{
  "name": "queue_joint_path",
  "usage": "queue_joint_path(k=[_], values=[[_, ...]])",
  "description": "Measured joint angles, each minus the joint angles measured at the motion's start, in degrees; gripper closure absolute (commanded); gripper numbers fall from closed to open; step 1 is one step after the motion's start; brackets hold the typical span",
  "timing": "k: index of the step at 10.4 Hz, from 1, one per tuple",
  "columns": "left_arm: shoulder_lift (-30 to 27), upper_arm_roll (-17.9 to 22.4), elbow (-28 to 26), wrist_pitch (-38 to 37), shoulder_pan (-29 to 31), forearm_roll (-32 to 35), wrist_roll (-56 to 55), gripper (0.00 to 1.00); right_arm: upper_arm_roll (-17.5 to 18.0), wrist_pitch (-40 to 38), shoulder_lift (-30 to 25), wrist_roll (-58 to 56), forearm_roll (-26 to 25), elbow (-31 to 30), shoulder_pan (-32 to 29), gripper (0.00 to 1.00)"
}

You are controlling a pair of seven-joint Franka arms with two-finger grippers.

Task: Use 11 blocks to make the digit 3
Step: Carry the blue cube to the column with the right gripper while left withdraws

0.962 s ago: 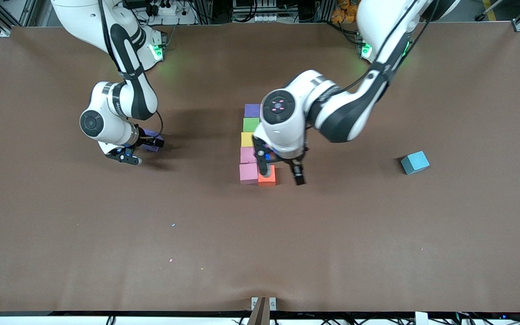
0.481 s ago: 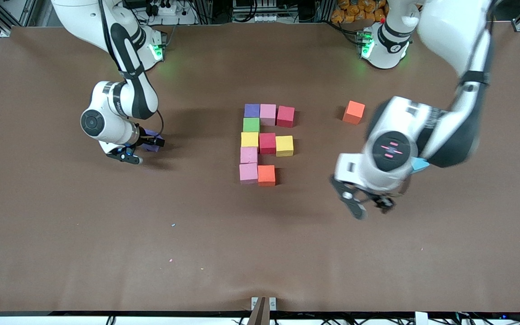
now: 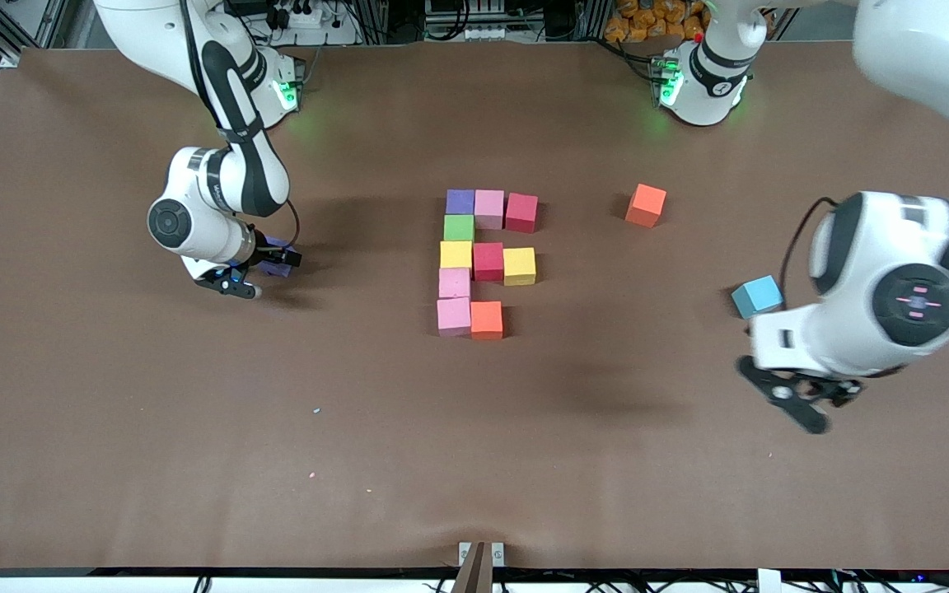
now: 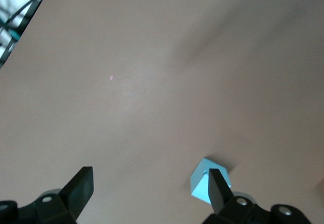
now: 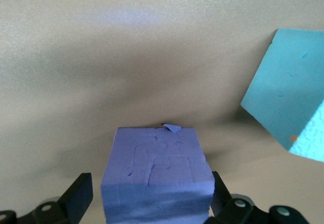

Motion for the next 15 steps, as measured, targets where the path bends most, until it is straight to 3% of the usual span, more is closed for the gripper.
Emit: queue_joint_path(k=[1, 2, 4, 8, 11, 15], values=[[-0.1, 0.0, 0.0, 0.0, 1.0, 0.0, 0.0, 0.0, 0.1, -0.1, 0.0, 0.0, 0.0, 0.0, 0.0, 0.5], [-0.1, 0.0, 0.0, 0.0, 1.1, 0.0, -0.4, 0.0, 0.3, -0.3, 0.0, 0.0, 0.0, -0.1, 0.0, 0.73], [-0.3, 0.0, 0.0, -0.1, 2.2, -1.6, -6.6, 0.0, 0.4, -0.7, 0.0, 0.0, 0.0, -0.1, 0.0, 0.98], [-0.7, -0.1, -2.0, -0.3, 9.0, -6.4, -14.8, 0.0, 0.5, -4.0, -0.4, 0.1, 0.0, 2.3, 0.0, 1.0], [-2.0, -0.3, -3.1, -0.7, 9.3, -6.6, -24.2, 0.0, 0.9, -15.4, -0.4, 7.6, 0.0, 13.8, 0.1, 1.0], [-6.5, -0.2, -3.3, -2.7, 12.1, -6.6, -29.2, 0.0, 8.5, -21.8, 1.6, 28.4, 0.0, 26.5, 0.3, 1.0]])
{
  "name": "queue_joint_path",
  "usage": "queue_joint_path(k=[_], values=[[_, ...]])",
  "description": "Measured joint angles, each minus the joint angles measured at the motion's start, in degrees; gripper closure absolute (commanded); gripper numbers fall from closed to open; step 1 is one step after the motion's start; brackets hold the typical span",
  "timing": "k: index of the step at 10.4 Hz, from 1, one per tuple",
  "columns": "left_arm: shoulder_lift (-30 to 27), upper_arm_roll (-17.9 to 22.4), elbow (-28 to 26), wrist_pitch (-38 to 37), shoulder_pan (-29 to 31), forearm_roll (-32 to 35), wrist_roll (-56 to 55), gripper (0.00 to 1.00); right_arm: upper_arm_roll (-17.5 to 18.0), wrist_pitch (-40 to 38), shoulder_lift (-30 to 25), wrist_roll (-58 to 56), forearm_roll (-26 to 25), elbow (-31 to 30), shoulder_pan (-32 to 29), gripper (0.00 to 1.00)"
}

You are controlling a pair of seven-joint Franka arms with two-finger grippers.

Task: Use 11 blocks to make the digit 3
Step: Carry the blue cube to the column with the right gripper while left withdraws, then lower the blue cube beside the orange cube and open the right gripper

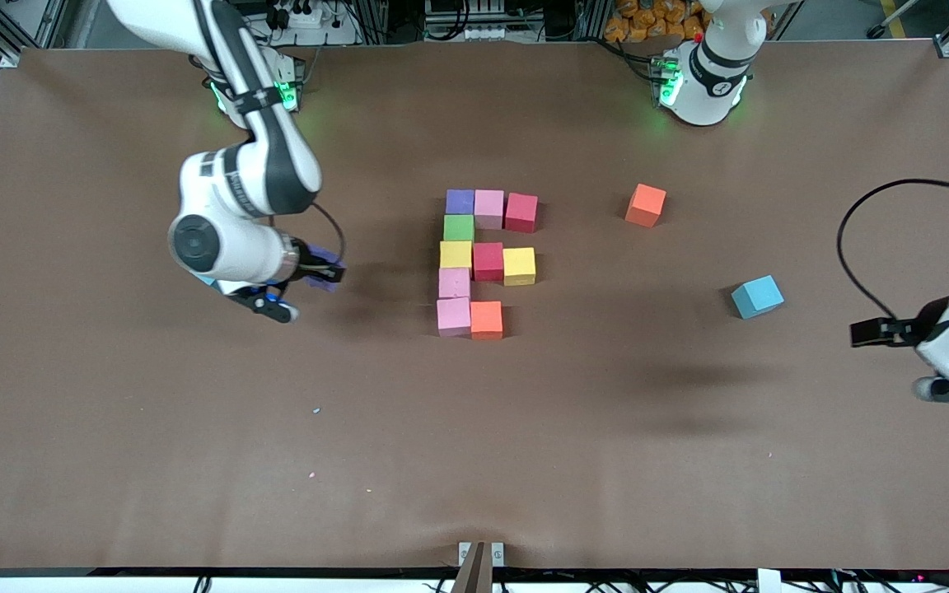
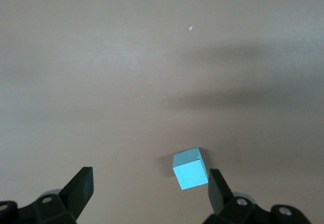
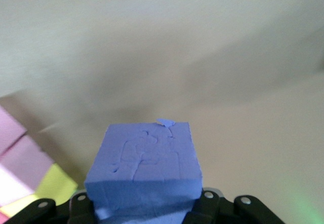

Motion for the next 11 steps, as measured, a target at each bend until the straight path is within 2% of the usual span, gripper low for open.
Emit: queue_joint_path(k=[4, 9, 11], values=[[-4.0, 0.2, 0.1, 0.0, 1.5, 0.0, -0.1, 0.0, 6.9, -0.6, 6.3, 21.4, 0.1, 12.1, 0.4, 1.0], [-5.8, 0.2, 0.0, -0.3, 4.4, 0.0, 2.1, 0.0, 10.4, -0.3, 16.0, 46.6, 6.2, 28.6, 1.7, 1.0], [-5.9, 0.2, -0.1, -0.5, 4.8, 0.0, 4.8, 0.0, 12.0, 3.8, 19.3, 56.5, 6.7, 33.6, 2.5, 1.0]])
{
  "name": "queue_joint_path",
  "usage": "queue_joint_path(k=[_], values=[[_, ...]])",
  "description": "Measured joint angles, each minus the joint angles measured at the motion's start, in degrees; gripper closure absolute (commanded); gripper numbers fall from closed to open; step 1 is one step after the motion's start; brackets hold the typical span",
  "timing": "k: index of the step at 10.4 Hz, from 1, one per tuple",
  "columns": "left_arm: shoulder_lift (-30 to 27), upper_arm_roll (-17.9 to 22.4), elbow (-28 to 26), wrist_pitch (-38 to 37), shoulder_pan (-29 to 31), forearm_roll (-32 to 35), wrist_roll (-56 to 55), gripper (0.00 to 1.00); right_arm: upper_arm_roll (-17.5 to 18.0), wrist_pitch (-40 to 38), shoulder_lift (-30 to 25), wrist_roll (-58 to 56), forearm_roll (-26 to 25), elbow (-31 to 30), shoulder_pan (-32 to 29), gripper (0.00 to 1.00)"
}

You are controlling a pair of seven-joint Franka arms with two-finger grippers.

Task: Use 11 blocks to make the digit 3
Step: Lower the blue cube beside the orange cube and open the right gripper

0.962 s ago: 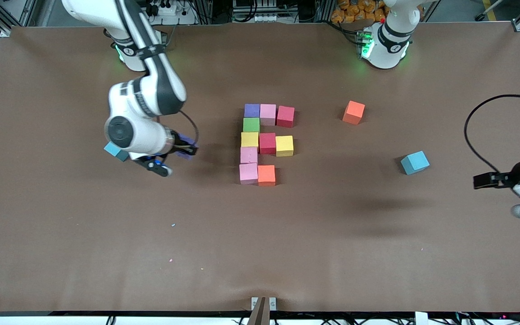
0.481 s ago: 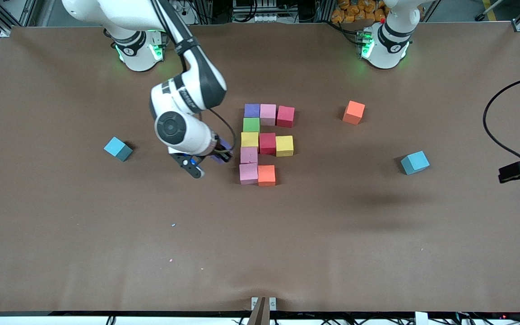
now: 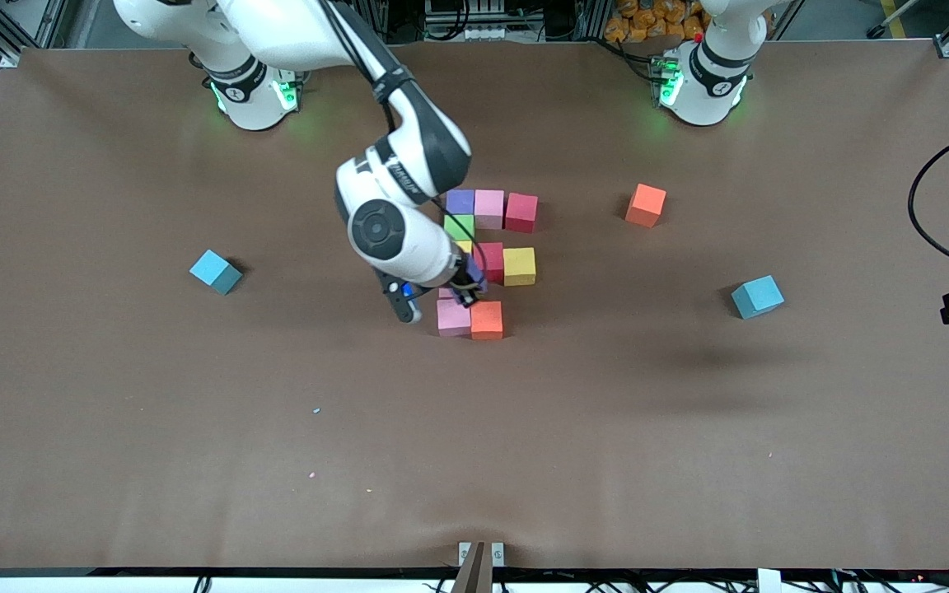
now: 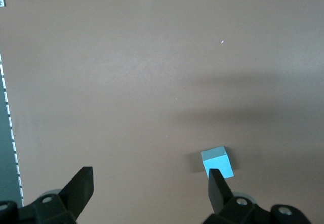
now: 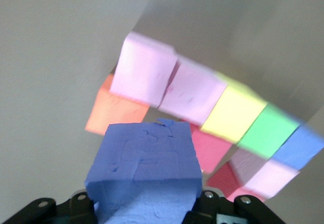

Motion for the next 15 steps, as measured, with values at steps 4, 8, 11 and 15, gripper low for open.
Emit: queue_joint_path(k=[4, 8, 11, 15], values=[[0.0, 0.1, -0.7, -0.4, 0.0, 0.4, 0.5, 0.0, 1.7, 7.5, 7.7, 16.4, 0.4, 9.7, 1.1, 1.0], [0.0, 0.0, -1.1, -1.1, -0.2, 1.4, 4.2, 0.0, 3.7, 12.4, 16.2, 25.4, 0.6, 16.2, 1.2, 1.0], [-1.6, -0.7, -0.8, -2.0, -0.3, -0.8, 0.6, 0.0, 3.8, 13.0, 19.2, 26.8, 0.6, 16.6, 1.1, 1.0], [-8.1, -2.9, -0.6, -7.4, -0.5, -7.7, -14.4, 0.0, 3.9, 13.9, 20.5, 27.0, 0.7, 16.8, 1.1, 1.0]])
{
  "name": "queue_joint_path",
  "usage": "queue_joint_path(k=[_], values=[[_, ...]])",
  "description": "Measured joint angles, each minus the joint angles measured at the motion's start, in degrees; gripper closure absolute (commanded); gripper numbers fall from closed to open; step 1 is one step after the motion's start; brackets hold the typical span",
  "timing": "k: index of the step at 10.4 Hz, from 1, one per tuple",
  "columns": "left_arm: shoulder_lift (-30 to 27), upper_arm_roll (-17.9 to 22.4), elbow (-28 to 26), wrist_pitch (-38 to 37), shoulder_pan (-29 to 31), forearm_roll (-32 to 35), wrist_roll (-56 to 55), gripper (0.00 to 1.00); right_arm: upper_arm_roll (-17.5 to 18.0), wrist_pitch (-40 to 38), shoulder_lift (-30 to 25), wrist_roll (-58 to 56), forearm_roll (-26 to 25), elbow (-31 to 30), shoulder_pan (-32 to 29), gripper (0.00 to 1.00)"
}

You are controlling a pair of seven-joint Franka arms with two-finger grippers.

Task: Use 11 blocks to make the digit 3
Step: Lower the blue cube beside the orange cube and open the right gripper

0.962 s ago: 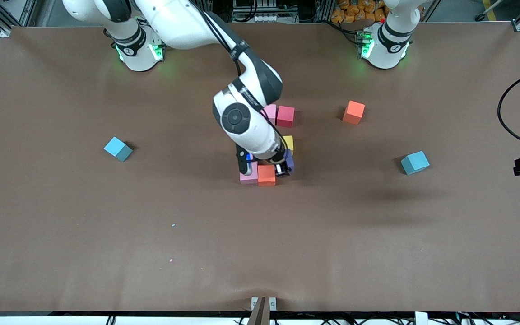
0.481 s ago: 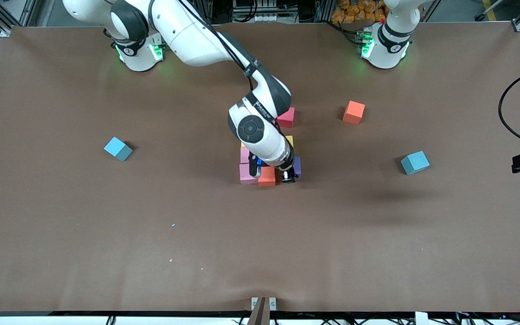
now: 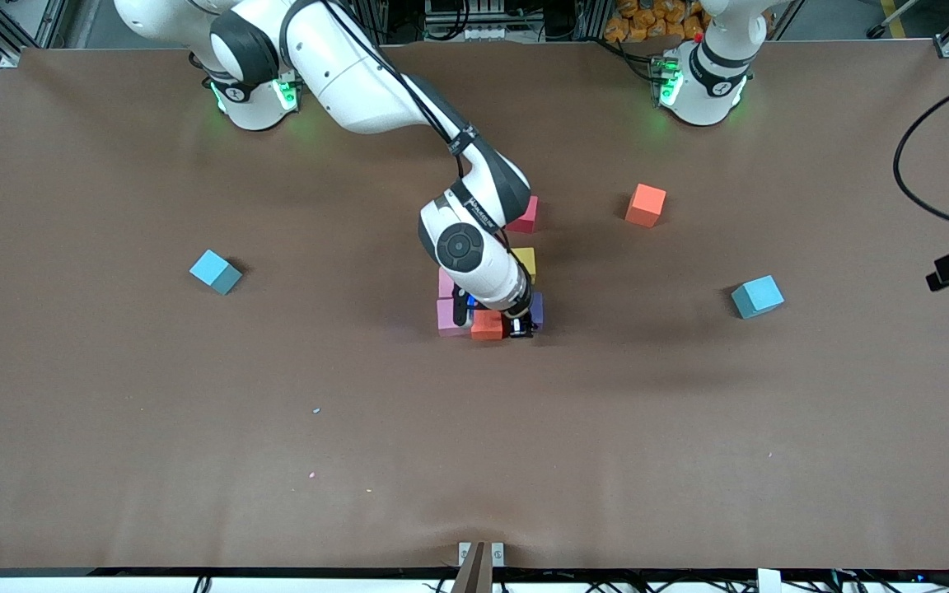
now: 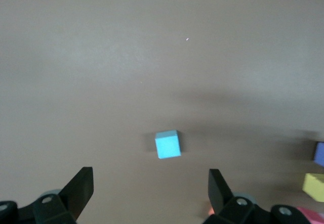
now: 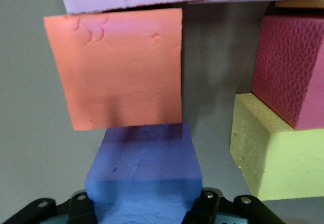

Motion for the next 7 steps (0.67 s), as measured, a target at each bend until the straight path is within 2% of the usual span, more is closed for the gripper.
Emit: queue_joint_path(k=[3, 7], values=[[-3.5, -3.3, -2.1, -0.9, -0.6, 0.0, -6.3, 0.0, 0.0, 0.8, 0.5, 0.0, 0.0, 0.2, -0.3, 1.0], [-4.0, -3.3, -3.7, -0.1, -0.4, 0.0, -6.4, 0.0, -0.1, 0.9, 0.7, 0.0, 0.0, 0.2, -1.0, 1.0]])
